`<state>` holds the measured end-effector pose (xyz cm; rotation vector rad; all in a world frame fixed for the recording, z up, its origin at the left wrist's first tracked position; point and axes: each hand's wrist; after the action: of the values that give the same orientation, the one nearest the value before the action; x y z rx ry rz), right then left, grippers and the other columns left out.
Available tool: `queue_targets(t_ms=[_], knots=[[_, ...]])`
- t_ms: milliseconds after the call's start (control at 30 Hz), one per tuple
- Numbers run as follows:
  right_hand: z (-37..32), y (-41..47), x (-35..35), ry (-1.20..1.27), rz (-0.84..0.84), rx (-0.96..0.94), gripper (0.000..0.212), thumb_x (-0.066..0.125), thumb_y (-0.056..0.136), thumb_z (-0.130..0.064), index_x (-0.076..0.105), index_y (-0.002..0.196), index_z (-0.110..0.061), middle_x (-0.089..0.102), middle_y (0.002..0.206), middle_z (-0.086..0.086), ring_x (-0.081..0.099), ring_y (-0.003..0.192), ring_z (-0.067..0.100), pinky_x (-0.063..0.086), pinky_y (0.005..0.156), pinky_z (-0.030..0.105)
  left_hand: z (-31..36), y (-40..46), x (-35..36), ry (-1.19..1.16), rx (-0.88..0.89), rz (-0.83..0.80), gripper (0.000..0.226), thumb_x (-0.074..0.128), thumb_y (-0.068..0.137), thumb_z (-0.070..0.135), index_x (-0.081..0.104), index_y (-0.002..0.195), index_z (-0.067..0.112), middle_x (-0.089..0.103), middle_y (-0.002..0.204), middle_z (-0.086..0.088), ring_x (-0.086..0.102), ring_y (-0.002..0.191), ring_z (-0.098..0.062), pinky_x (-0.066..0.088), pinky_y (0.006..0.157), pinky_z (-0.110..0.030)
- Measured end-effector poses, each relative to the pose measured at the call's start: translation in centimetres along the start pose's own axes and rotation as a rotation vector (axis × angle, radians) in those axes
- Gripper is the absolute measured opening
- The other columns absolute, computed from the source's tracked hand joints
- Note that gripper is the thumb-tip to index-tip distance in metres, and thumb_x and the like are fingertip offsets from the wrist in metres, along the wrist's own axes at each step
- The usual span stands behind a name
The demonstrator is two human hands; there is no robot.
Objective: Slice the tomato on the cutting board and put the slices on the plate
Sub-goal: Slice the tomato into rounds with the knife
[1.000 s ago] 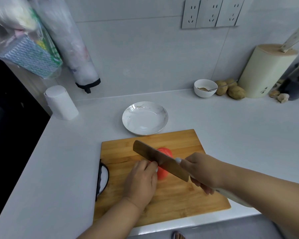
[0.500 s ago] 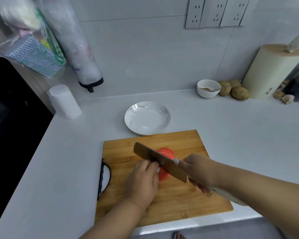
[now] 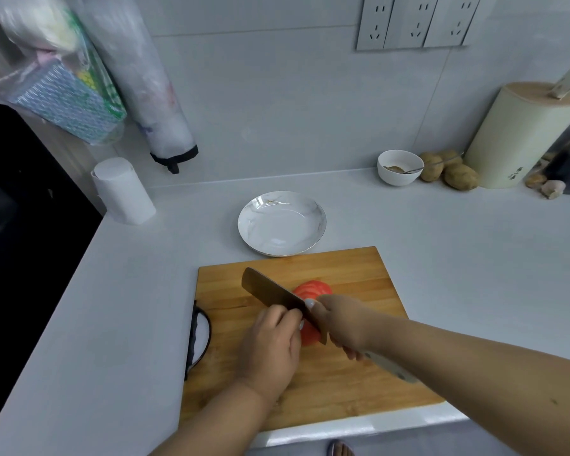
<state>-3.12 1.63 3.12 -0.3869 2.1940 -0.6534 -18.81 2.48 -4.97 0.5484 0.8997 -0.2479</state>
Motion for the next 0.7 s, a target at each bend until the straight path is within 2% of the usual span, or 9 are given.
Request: queue_targets(t_ms=[100, 200, 300, 400, 533, 633, 700], knots=[[0.1, 0.3, 0.7, -0.018, 0.05, -0.038, 0.055, 0.018, 0.101, -0.052, 0.051, 0.105, -0.008, 0.067, 0.079, 0.024, 0.061, 0.056, 0.032, 0.05, 0.047, 0.031, 0.0, 0.0, 0.0, -0.002, -0.004, 0.01, 0.021, 0.046, 0.085, 0.022, 0.063, 0.097, 0.021, 0.057, 0.084, 0.002, 0.055, 0.077, -0.016, 0.05, 0.055, -0.032], [0.5, 0.5, 1.0, -0.037, 0.091, -0.071, 0.056, 0.018, 0.1, -0.055, 0.049, 0.1, -0.008, 0.07, 0.082, 0.028, 0.061, 0.052, 0.03, 0.05, 0.047, 0.031, 0.0, -0.2, 0.0, 0.001, 0.029, -0.001, 0.017, 0.047, 0.086, 0.021, 0.062, 0.096, 0.02, 0.056, 0.084, 0.002, 0.053, 0.077, -0.016, 0.05, 0.055, -0.034], [1.0, 0.7, 1.0, -0.044, 0.109, -0.075, 0.055, 0.019, 0.1, -0.056, 0.048, 0.098, -0.009, 0.069, 0.079, 0.025, 0.061, 0.049, 0.027, 0.05, 0.046, 0.03, 0.3, -0.6, 0.1, 0.02, 0.107, -0.025, 0.011, 0.051, 0.086, 0.017, 0.059, 0.094, 0.02, 0.055, 0.085, 0.0, 0.051, 0.078, -0.017, 0.049, 0.055, -0.035], [1.2, 0.7, 1.1, -0.047, 0.115, -0.085, 0.052, 0.019, 0.099, -0.057, 0.046, 0.092, -0.013, 0.063, 0.068, 0.013, 0.059, 0.044, 0.021, 0.049, 0.046, 0.028, 0.5, -0.8, 0.2, 0.047, 0.172, -0.015, 0.012, 0.054, 0.086, 0.015, 0.061, 0.096, 0.018, 0.057, 0.086, -0.001, 0.053, 0.078, -0.019, 0.05, 0.055, -0.035], [1.2, 0.6, 1.3, -0.06, 0.121, -0.102, 0.051, 0.018, 0.099, -0.058, 0.046, 0.091, -0.016, 0.061, 0.068, 0.007, 0.055, 0.04, 0.014, 0.05, 0.045, 0.027, 0.6, -1.2, 0.3, 0.085, 0.248, 0.007, 0.013, 0.055, 0.086, 0.012, 0.062, 0.096, 0.016, 0.059, 0.083, -0.003, 0.054, 0.074, -0.02, 0.049, 0.053, -0.035], [1.1, 0.5, 1.3, -0.06, 0.111, -0.106, 0.052, 0.018, 0.099, -0.058, 0.047, 0.091, -0.015, 0.063, 0.069, 0.009, 0.056, 0.041, 0.015, 0.049, 0.044, 0.025, 0.7, -1.3, 0.5, 0.086, 0.227, -0.009, 0.013, 0.055, 0.085, 0.013, 0.063, 0.095, 0.017, 0.059, 0.083, -0.003, 0.054, 0.074, -0.02, 0.049, 0.053, -0.036], [1.0, 0.4, 1.2, -0.064, 0.095, -0.113, 0.052, 0.018, 0.099, -0.057, 0.046, 0.087, -0.015, 0.064, 0.069, 0.012, 0.056, 0.042, 0.018, 0.048, 0.044, 0.025, 0.8, -1.1, 0.5, 0.074, 0.142, -0.008, 0.014, 0.05, 0.087, 0.019, 0.063, 0.093, 0.018, 0.059, 0.084, -0.001, 0.055, 0.075, -0.019, 0.05, 0.054, -0.035]])
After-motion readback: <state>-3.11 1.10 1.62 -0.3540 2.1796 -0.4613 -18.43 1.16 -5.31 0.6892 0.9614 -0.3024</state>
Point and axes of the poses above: each hand's wrist, its own y-axis towards the middle knuckle, its own x-axis out of the palm, z = x × y
